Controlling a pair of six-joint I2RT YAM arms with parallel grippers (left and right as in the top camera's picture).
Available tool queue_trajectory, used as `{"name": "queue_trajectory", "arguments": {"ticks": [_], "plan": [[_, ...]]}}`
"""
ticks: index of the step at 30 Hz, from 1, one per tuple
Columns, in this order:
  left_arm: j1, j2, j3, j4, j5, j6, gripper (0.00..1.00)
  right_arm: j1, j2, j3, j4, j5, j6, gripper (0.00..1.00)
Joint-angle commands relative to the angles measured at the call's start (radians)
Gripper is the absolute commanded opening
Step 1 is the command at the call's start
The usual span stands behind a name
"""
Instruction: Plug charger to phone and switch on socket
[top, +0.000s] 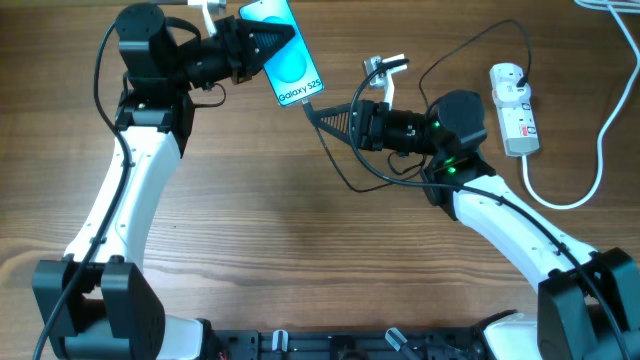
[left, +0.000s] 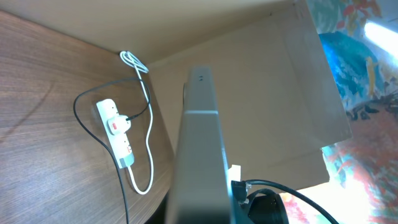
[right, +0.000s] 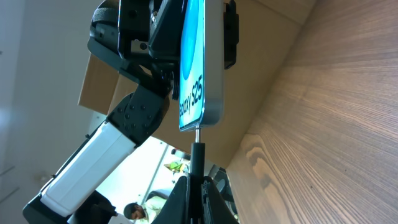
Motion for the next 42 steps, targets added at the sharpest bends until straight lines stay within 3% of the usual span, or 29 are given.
{"name": "queue_trajectory", "arguments": {"ticks": [1,28,42], "plan": [[-0.004,-0.005,0.013,0.006,0.024,0.006,0.04,-0.004,0.011,0.002,0.003,0.018,0.001,0.04],[-0.024,-0.005,0.013,-0.026,0.025,0.039,0.04,-0.004,0.011,0.002,-0.028,0.040,0.002,0.04],[-0.073,-0.005,0.013,-0.027,0.129,0.105,0.04,-0.004,0.011,0.002,0.029,0.123,-0.026,0.04]]}}
